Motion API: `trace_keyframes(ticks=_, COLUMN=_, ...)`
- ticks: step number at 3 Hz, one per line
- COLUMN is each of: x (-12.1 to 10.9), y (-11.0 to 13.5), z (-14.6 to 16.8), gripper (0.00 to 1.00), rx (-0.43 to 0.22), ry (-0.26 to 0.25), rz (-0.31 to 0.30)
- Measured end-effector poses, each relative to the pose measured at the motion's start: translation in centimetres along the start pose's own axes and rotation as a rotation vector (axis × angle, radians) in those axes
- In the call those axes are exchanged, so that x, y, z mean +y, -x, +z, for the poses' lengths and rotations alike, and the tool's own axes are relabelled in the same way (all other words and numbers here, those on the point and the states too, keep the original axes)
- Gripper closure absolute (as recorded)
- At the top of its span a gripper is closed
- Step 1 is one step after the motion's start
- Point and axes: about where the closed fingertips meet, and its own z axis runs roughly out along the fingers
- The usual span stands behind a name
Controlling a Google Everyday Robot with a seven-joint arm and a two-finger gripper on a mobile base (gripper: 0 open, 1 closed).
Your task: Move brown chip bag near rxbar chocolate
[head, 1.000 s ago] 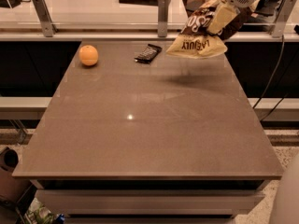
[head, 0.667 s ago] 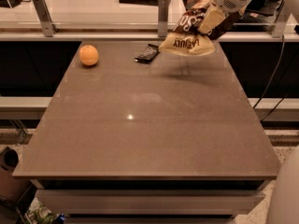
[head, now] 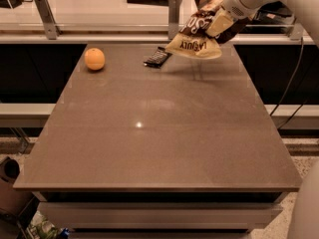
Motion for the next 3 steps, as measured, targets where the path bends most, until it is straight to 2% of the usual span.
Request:
trace_keyframes(ticks=1, x=0.19, y=0.02, z=0.24, gripper=0.81, rx=0.000, ry=0.004, rz=-0.001)
trace_keyframes(ticks=3, x=0.55, y=0.08, z=0.69, gripper=0.35, rx=0.001, ry=0.012, rz=-0.002)
